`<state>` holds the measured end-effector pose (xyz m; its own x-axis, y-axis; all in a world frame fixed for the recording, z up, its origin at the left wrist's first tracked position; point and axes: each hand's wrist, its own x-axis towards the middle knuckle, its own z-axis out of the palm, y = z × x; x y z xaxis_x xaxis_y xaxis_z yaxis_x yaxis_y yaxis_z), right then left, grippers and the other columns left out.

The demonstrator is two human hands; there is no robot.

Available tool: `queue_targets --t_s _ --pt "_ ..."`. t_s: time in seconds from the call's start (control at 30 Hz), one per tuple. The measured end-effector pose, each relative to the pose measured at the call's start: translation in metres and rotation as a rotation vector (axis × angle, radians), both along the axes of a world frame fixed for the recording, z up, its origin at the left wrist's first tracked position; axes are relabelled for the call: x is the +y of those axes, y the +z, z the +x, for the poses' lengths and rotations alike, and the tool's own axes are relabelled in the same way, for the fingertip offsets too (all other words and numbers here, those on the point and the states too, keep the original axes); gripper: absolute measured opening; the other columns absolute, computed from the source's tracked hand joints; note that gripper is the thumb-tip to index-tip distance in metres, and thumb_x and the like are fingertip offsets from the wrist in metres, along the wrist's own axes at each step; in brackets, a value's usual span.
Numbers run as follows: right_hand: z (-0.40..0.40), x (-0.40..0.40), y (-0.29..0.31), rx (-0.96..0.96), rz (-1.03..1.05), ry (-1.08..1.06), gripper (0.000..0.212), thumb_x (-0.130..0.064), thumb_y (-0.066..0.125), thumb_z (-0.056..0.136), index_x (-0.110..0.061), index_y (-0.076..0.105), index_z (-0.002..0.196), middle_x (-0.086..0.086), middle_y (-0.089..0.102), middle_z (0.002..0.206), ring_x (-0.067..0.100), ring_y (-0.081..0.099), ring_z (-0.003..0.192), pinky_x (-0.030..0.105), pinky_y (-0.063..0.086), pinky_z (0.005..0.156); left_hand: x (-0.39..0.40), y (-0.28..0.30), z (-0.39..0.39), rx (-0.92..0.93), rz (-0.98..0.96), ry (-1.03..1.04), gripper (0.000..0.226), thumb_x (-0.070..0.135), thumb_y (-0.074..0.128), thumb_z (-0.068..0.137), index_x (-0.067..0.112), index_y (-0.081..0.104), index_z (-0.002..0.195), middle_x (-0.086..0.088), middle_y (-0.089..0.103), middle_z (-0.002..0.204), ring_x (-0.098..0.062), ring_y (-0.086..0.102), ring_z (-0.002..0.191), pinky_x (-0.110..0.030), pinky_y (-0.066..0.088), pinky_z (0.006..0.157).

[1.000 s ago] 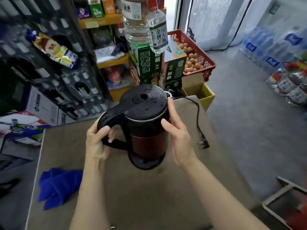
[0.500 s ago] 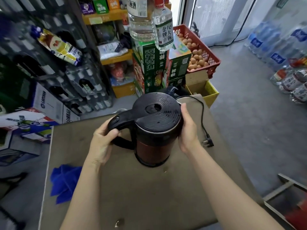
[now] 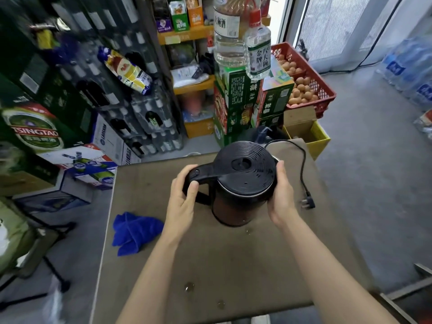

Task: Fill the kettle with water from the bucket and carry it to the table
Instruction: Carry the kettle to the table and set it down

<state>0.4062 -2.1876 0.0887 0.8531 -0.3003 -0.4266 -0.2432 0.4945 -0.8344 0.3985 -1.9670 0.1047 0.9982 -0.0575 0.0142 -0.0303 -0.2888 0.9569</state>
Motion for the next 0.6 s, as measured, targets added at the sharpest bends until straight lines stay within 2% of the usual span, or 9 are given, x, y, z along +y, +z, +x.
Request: queue_targets --t_s 0.1,0.17,0.27,0.4,0.5,0.6 --pt "-0.003 0.005 0.002 0.012 -0.009 0.0 0.088 -0.073 0.053 0.078 -0.027 0.045 0.153 -0.002 0.05 0.155 0.019 0.046 0.142 0.046 0.031 0.122 0.004 -0.001 -0.007 0.017 -0.024 -0.001 0.035 0.03 0.041 0.104 0.035 0.044 0.139 -0.001 0.05 0.137 -0.009 0.048 0.127 -0.039 0.036 0.111" --pt "0.002 0.005 0.004 0.004 -0.014 0.004 0.091 -0.074 0.054 0.075 -0.028 0.045 0.152 -0.002 0.05 0.155 0.02 0.045 0.143 0.047 0.031 0.122 0.004 0.0 -0.001 0.024 -0.027 0.006 0.035 0.032 0.042 0.104 0.038 0.044 0.138 0.001 0.049 0.139 -0.01 0.046 0.13 -0.042 0.035 0.112" --pt "0.013 0.003 0.006 -0.026 -0.019 -0.001 0.07 -0.061 0.05 0.089 -0.023 0.052 0.148 0.002 0.056 0.15 0.021 0.05 0.139 0.046 0.035 0.12 0.0 0.004 0.016 0.039 -0.065 -0.002 0.033 0.037 0.044 0.102 0.04 0.046 0.135 0.005 0.049 0.141 -0.011 0.042 0.133 -0.045 0.032 0.114" --pt "0.017 0.005 0.007 -0.031 -0.027 0.025 0.067 -0.057 0.046 0.093 -0.022 0.049 0.15 0.002 0.056 0.15 0.021 0.05 0.139 0.046 0.035 0.12 0.001 -0.001 0.024 0.035 -0.092 -0.004 0.033 0.041 0.049 0.099 0.038 0.047 0.133 -0.001 0.05 0.138 -0.015 0.045 0.13 -0.047 0.033 0.113" --pt "0.009 0.006 0.008 -0.024 -0.048 0.037 0.058 -0.052 0.041 0.098 -0.022 0.053 0.147 0.003 0.058 0.147 0.02 0.051 0.137 0.044 0.037 0.118 0.004 -0.004 0.013 0.032 -0.105 -0.02 0.031 0.036 0.049 0.101 0.034 0.047 0.131 0.0 0.053 0.134 -0.015 0.048 0.127 -0.043 0.036 0.111" --pt "0.004 0.006 0.005 -0.026 -0.065 0.056 0.046 -0.044 0.035 0.105 -0.022 0.059 0.139 0.002 0.063 0.139 0.018 0.056 0.13 0.033 0.046 0.105 0.006 -0.007 0.003 0.038 -0.12 -0.038 0.029 0.032 0.048 0.101 0.031 0.046 0.131 0.003 0.054 0.13 -0.015 0.049 0.124 -0.036 0.037 0.109"
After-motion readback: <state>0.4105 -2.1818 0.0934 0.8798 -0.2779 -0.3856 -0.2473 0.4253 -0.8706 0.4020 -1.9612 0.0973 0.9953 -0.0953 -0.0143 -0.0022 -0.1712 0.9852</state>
